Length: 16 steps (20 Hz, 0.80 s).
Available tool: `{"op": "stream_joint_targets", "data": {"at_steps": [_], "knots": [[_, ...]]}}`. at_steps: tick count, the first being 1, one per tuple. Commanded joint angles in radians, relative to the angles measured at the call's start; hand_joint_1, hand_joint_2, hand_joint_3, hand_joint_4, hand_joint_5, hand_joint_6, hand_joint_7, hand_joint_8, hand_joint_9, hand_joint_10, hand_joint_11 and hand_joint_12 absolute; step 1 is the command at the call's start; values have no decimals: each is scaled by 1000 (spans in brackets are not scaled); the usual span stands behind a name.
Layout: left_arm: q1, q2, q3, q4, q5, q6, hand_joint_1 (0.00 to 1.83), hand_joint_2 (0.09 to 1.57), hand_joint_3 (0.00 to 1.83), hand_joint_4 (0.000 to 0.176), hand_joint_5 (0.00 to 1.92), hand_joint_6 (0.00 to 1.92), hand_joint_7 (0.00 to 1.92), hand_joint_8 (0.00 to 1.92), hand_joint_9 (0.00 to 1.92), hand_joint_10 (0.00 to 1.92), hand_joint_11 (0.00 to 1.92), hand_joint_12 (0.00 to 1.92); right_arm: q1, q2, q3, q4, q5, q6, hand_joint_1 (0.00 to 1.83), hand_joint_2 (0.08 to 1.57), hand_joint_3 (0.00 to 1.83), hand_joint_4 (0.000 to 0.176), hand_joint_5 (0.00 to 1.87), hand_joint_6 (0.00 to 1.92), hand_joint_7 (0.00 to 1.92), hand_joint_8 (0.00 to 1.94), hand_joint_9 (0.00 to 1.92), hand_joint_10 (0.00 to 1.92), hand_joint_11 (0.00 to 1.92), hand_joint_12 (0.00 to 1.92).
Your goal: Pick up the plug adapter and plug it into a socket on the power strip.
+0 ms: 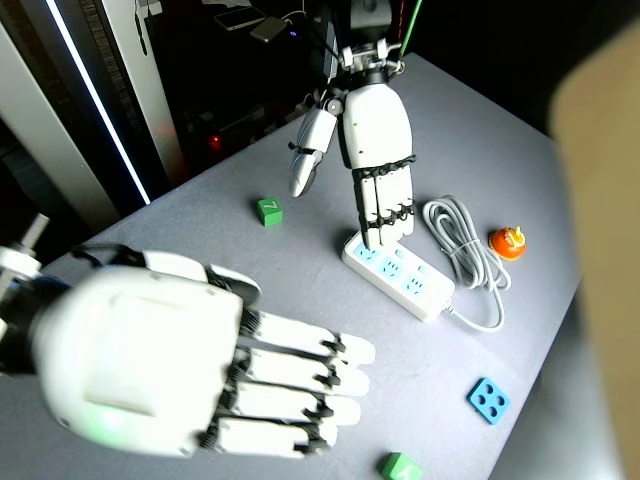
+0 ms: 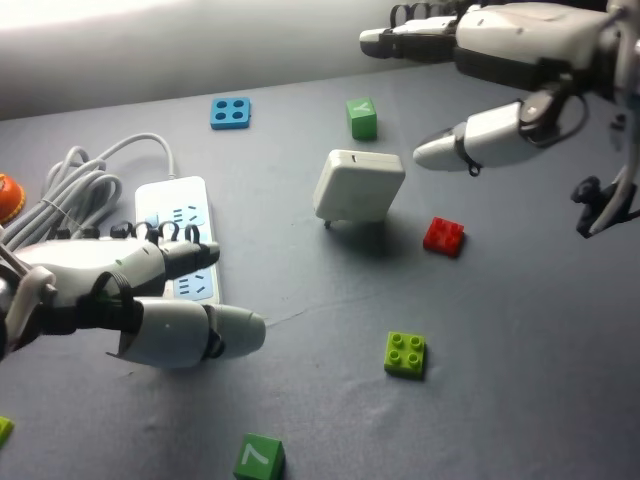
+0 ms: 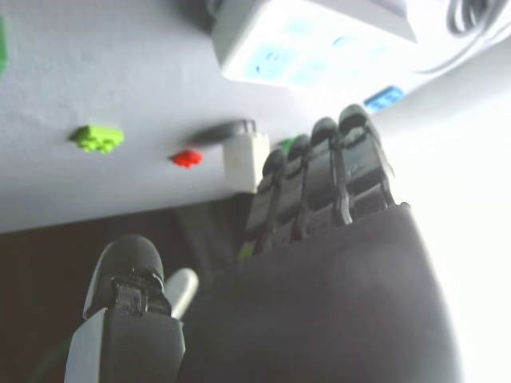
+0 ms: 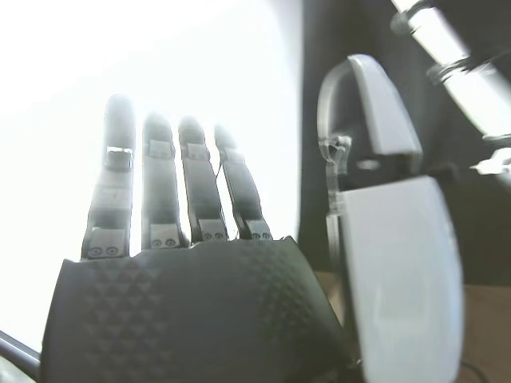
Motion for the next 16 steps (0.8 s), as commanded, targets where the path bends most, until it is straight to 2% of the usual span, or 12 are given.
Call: {"op": "stream_joint_targets", "data": {"at_steps": [1,4,5,8,10,11,14,15,16], "knots": [[-2,-1,6,30,-32,-6,0,1152,7,0,0,0,0,0,0,0,0,0,19,-4,18,14,54,8,1026,1163,1,0,182,9,207,10,229,11,0,835],[27,-18,9,30,-42,-40,0,1153,6,0,0,0,0,0,0,0,0,0,26,-44,68,19,-15,37,1030,1218,14,0,178,0,199,0,224,0,0,762],[39,-22,7,30,-59,-60,0,1157,7,0,0,0,0,0,0,0,0,0,22,-61,86,20,-33,49,1061,1197,3,0,195,5,211,3,236,4,0,800],[56,-29,8,30,-66,-69,0,1157,6,0,0,0,0,0,0,0,0,0,3,-109,136,21,-36,60,1035,1198,0,0,202,1,238,3,263,5,0,886],[62,-37,9,30,-74,-70,0,1160,7,0,0,0,0,0,0,0,0,0,0,-142,169,21,-36,63,987,1241,13,0,177,2,211,1,238,1,0,803],[66,-52,16,30,-74,-70,0,1161,6,0,0,0,0,0,0,0,0,0,0,-188,212,21,-39,63,987,1239,8,0,182,4,212,2,245,4,0,786],[69,-68,23,30,-74,-70,0,1164,7,0,0,0,0,0,0,0,0,0,0,-231,255,21,-43,63,1012,1211,0,0,196,8,224,6,253,6,0,780],[73,-75,27,30,-73,-70,0,1165,7,0,0,0,0,0,0,0,0,0,0,-249,274,21,-55,63,1031,1207,0,0,196,4,196,4,230,3,0,712],[77,-81,31,30,-71,-70,0,1158,3,0,0,0,0,0,0,0,0,0,-2,-265,287,21,-65,63,980,1213,1,0,199,1,213,3,247,4,0,790]]}}
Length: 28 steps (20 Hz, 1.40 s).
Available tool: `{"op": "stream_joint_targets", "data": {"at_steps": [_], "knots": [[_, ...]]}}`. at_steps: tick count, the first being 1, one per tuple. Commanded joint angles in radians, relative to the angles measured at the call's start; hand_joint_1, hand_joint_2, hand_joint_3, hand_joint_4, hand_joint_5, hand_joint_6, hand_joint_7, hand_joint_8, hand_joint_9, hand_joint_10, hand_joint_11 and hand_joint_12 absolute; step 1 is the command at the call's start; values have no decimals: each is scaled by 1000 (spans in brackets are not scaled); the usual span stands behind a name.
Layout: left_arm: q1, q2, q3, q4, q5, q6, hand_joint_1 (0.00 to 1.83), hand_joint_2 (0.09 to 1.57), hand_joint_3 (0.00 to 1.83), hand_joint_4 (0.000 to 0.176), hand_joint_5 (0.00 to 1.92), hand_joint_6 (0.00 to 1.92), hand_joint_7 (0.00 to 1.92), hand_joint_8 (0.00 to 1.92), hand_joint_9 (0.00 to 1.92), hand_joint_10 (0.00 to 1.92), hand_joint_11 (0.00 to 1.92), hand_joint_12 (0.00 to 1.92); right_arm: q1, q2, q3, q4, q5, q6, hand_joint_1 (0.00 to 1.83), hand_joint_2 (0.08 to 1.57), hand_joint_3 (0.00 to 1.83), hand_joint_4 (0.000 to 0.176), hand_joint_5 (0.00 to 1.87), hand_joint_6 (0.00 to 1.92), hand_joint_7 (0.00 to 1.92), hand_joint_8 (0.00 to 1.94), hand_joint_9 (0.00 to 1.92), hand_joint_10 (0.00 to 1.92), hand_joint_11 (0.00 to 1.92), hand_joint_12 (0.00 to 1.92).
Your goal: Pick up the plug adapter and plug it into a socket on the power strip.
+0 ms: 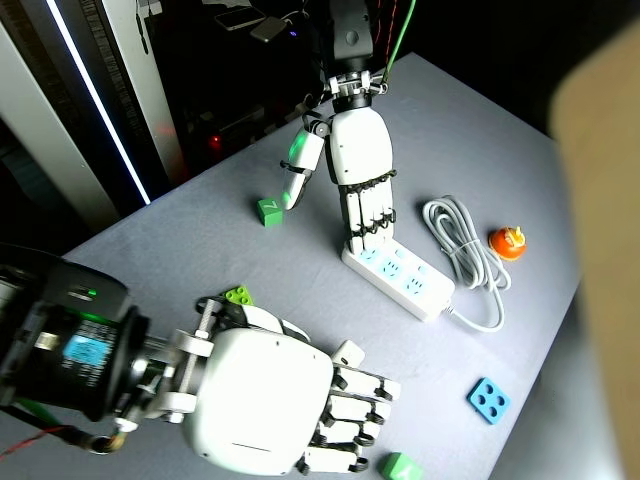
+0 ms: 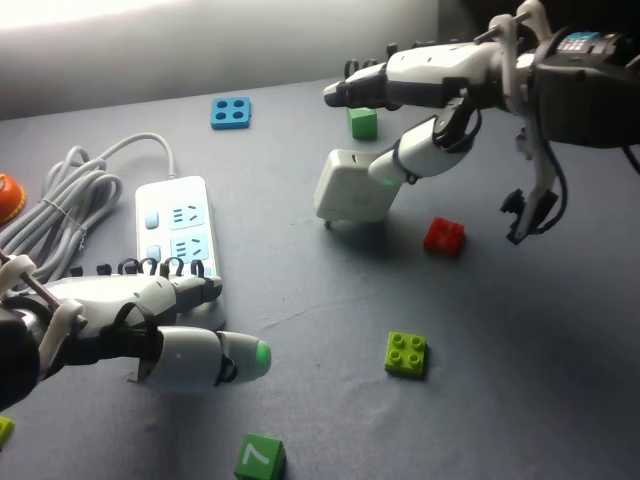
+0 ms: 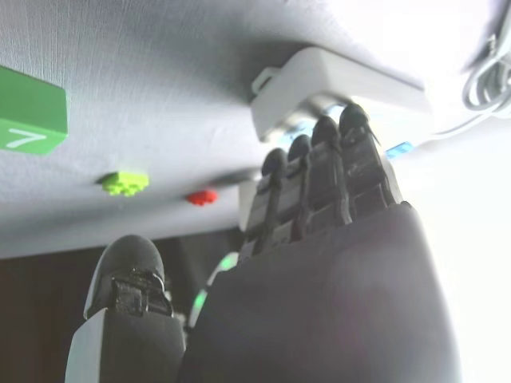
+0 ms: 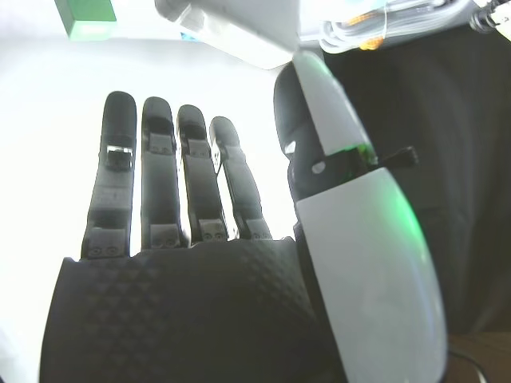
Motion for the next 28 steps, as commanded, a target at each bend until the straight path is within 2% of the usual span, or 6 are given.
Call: {"op": "stream_joint_targets", "data": {"at_steps": [1,10,12,14,20,28], "knots": [[3,-5,5,21,-8,-2,0,1159,3,0,0,0,5,2,0,0,0,0,5,2,2,5,92,7,975,1229,6,0,201,1,213,2,242,1,0,761],[26,-6,5,63,12,-2,0,1160,2,0,0,0,0,0,0,0,0,0,-42,-50,43,4,117,-8,1009,1207,0,0,193,1,203,2,229,4,0,679],[26,-6,5,63,14,-3,0,1165,4,0,0,0,0,0,0,0,0,0,-49,-57,54,4,116,-7,959,1235,5,0,172,0,194,0,228,2,0,703],[26,-5,6,63,15,-10,0,1161,2,0,5,2,0,0,2,1,0,0,-52,-65,69,4,116,-2,1049,1194,0,0,207,9,241,10,266,10,0,771],[23,-6,13,69,22,-10,0,1165,3,0,1,0,1,0,0,0,0,0,-57,-86,96,4,116,-1,1001,1224,3,0,180,1,193,3,214,3,0,649],[23,-8,13,70,25,-10,0,1162,1,0,0,0,0,0,0,0,0,0,-65,-105,116,4,116,-1,1019,1205,1,0,217,1,234,2,267,4,0,771]]}}
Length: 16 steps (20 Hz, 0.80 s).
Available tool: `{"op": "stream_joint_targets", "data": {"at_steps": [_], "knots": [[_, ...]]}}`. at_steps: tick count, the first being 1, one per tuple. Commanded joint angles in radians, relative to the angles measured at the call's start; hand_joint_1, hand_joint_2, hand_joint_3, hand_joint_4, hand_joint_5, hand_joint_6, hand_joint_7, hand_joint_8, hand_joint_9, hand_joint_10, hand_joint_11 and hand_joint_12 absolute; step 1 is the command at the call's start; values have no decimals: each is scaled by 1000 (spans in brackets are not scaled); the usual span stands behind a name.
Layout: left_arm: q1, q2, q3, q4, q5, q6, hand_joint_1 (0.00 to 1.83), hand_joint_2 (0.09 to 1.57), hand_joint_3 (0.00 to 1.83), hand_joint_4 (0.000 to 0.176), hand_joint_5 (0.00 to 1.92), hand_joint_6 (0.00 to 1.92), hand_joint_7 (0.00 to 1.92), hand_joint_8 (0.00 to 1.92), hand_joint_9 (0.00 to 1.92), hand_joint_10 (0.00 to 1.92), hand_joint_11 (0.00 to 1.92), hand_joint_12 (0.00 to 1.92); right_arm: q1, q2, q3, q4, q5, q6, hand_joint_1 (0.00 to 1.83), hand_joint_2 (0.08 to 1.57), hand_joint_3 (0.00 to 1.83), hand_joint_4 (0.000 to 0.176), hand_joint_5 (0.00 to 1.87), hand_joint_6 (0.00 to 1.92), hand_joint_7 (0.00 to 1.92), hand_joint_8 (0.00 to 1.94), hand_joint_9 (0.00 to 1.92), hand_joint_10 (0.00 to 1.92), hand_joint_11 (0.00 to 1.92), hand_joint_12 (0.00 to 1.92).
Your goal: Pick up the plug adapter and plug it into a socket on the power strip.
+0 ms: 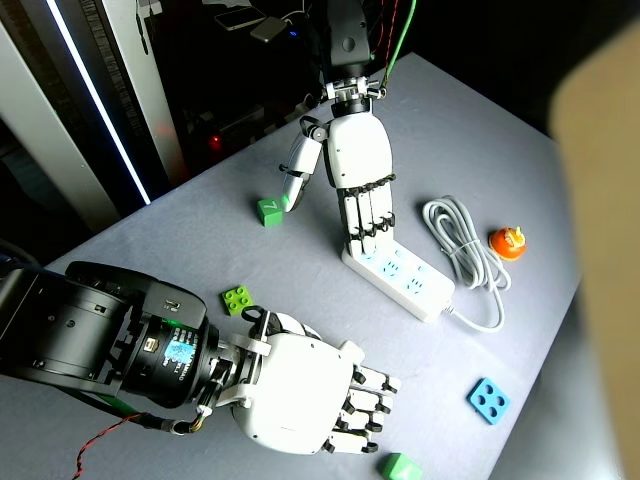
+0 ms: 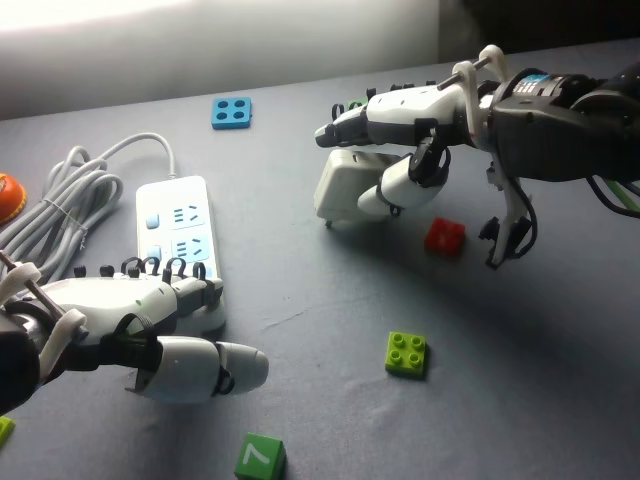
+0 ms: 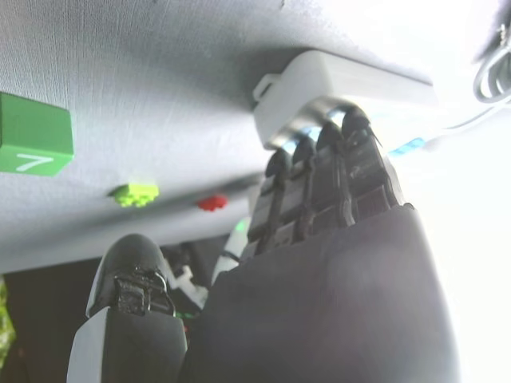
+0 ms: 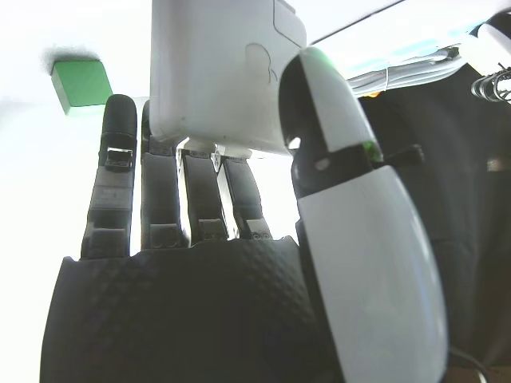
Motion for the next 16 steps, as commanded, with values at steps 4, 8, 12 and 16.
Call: {"op": "stream_joint_targets", "data": {"at_steps": [4,8,12,16], "knots": [[0,-4,4,15,5,-5,0,1164,1,0,0,0,0,0,0,0,0,0,-5,3,5,4,103,5,1017,1209,1,0,211,4,238,4,267,4,0,796],[4,-3,5,15,5,-5,0,1165,2,0,0,0,0,0,0,0,0,0,-6,-3,12,4,103,7,978,1239,6,0,195,4,219,4,250,4,0,720],[13,-3,0,15,5,-5,0,1169,3,0,4,2,4,1,0,0,0,0,-10,-7,27,4,106,7,1040,1195,0,0,199,0,229,0,255,0,0,736],[10,-3,4,15,5,-5,0,1166,1,0,0,0,0,0,0,0,0,0,-15,-10,32,4,100,7,1016,1207,0,0,188,4,214,2,236,3,0,725]]}}
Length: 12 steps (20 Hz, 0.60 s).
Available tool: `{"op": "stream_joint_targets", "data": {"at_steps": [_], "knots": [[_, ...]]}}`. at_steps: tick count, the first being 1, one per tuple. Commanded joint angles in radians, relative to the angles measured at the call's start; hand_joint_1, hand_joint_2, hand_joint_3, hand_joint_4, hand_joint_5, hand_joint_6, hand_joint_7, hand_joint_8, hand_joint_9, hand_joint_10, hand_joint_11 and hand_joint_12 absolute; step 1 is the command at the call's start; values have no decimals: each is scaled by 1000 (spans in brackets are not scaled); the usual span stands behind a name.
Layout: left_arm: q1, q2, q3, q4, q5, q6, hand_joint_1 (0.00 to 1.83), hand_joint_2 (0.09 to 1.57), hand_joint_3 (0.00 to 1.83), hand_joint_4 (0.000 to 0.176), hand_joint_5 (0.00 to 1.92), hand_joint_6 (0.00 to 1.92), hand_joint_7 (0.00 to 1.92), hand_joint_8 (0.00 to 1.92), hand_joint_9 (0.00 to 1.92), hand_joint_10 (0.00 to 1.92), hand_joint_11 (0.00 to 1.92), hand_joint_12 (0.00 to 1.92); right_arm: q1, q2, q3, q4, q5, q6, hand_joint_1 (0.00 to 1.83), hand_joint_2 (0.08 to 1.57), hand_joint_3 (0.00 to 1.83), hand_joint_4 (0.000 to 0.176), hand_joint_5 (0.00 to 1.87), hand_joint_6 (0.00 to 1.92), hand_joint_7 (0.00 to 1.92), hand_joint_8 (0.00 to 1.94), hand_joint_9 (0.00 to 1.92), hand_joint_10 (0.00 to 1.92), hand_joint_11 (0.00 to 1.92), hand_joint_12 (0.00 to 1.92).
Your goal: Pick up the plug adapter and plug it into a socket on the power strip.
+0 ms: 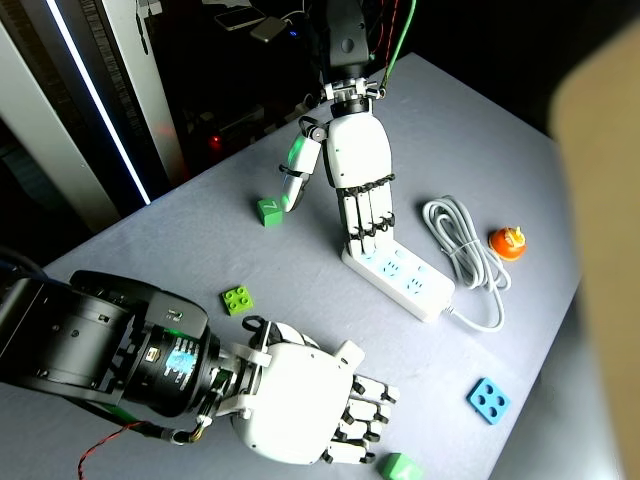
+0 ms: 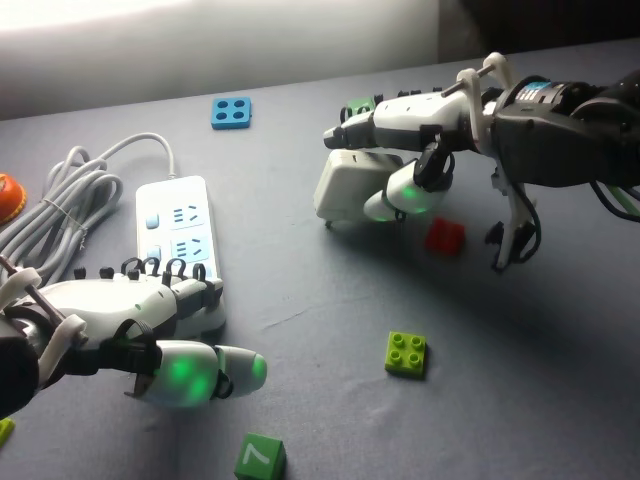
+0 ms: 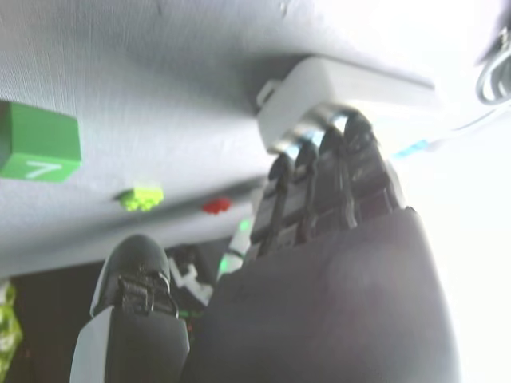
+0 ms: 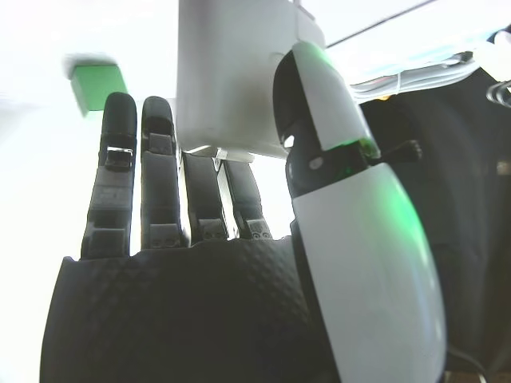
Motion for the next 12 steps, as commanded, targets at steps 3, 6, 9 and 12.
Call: {"op": "stream_joint_targets", "data": {"at_steps": [3,6,9,12], "knots": [[-2,-3,6,8,-2,-5,0,1165,0,0,4,2,1,0,0,0,0,0,7,1,2,4,100,4,1017,1208,0,0,201,7,221,8,248,9,0,732],[-3,-3,6,8,-2,-5,0,1166,1,0,0,0,0,0,0,0,0,0,9,0,2,4,100,4,1089,1168,0,0,240,9,290,15,301,15,0,839],[-6,-3,8,8,-3,-5,0,1170,2,0,0,0,0,0,0,0,0,0,10,-2,2,4,99,4,1193,1125,0,0,373,13,481,14,484,22,48,1070],[-8,-3,12,8,-3,-5,0,1176,5,0,3,1,0,0,0,0,0,0,10,-2,2,4,99,5,1227,1180,1,0,660,25,727,13,772,37,400,1091]]}}
